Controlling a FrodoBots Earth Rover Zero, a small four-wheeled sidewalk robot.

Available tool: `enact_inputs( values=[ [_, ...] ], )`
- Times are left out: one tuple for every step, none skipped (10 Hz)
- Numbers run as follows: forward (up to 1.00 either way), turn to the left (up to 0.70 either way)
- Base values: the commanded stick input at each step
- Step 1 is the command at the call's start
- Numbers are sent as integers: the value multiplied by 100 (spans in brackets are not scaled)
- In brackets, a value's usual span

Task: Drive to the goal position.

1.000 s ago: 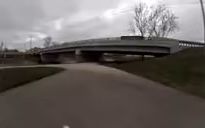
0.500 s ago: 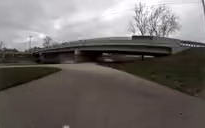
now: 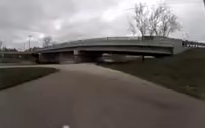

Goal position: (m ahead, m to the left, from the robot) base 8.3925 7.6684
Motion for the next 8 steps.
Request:
enact_inputs(
  values=[
    [100,30],
    [100,40],
    [100,12],
    [100,0],
    [100,0],
    [100,0],
    [100,0],
    [100,0]
  ],
)
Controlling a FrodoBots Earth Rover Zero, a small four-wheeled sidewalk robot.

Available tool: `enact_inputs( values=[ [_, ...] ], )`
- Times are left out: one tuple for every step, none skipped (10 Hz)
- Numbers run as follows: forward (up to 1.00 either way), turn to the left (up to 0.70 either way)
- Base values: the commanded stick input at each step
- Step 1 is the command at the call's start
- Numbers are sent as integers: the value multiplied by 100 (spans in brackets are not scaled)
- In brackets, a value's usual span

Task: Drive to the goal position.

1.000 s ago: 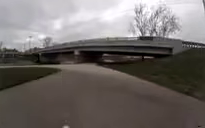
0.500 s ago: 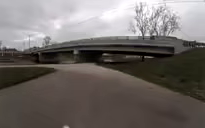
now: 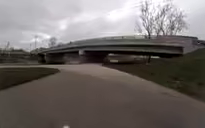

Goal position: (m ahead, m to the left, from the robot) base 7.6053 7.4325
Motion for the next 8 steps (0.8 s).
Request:
enact_inputs(
  values=[
    [100,0],
    [100,0],
    [100,0],
    [100,27],
    [100,0],
    [100,0],
    [100,0],
    [100,0]
  ],
)
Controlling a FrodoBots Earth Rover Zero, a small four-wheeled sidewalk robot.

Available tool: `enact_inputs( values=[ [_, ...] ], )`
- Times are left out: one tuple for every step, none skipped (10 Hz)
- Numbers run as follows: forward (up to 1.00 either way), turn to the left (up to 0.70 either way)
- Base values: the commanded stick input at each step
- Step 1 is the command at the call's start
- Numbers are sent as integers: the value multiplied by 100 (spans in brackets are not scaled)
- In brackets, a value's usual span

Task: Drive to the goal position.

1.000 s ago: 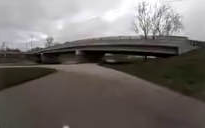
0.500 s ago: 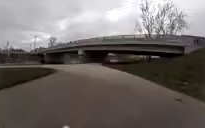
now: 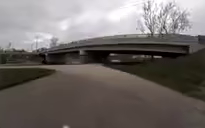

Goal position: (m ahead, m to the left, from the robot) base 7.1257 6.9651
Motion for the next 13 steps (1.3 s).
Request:
enact_inputs(
  values=[
    [100,0],
    [100,0],
    [100,0],
    [100,27],
    [100,40],
    [100,40],
    [100,0],
    [100,0],
    [100,0],
    [100,17],
    [100,40],
    [100,40],
    [100,40]
  ],
)
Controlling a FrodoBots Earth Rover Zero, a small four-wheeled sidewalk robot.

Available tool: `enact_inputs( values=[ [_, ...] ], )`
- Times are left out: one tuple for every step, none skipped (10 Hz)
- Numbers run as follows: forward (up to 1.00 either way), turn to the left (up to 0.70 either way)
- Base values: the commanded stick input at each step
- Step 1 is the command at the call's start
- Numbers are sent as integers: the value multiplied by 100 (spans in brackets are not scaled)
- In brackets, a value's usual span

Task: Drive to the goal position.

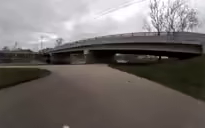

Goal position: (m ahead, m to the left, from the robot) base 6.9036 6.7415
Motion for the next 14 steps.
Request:
enact_inputs(
  values=[
    [100,0],
    [100,0],
    [100,0],
    [100,22],
    [100,39],
    [100,40],
    [100,40],
    [100,40],
    [100,40],
    [100,40],
    [100,0],
    [100,0],
    [100,0],
    [100,0]
  ],
)
